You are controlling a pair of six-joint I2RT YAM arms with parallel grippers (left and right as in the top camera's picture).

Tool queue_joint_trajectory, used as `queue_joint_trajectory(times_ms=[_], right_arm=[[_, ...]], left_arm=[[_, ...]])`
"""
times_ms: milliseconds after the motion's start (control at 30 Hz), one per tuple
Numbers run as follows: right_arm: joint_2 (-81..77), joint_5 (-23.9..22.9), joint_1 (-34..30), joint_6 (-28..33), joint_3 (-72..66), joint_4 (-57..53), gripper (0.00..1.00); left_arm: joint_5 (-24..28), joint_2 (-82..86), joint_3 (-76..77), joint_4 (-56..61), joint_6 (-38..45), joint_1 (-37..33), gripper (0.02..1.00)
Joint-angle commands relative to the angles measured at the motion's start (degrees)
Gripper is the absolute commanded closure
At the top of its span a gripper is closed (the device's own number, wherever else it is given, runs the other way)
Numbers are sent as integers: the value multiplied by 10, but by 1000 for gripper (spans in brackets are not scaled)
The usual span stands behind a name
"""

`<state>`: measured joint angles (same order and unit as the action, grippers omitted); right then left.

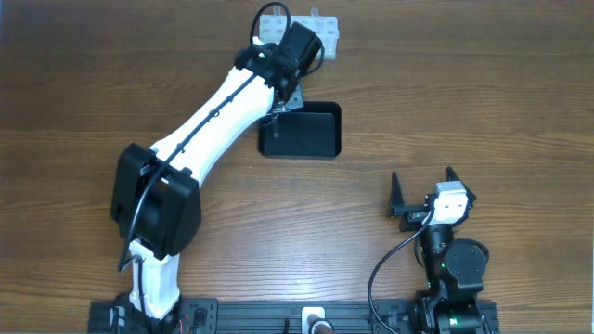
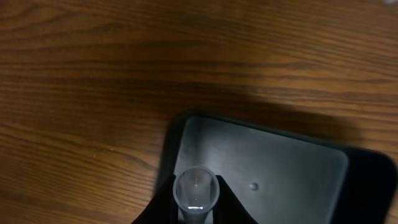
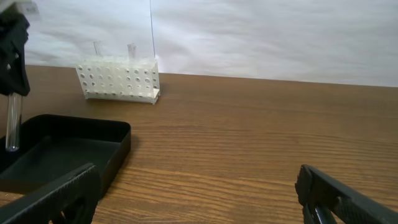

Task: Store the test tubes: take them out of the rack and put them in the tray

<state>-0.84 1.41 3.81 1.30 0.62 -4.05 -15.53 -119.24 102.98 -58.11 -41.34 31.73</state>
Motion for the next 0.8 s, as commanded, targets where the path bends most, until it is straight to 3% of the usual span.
queue_joint_trajectory(times_ms=[33,433,800], right_arm=[[6,-2,3,-4,-3,-1,7],[6,-2,3,-4,-3,-1,9],[6,-2,3,-4,-3,-1,9]], left_arm=[[26,-22,6,-2,33,-10,976],[33,-36,6,0,93,-8,963],[33,-69,6,2,92,-9,965]])
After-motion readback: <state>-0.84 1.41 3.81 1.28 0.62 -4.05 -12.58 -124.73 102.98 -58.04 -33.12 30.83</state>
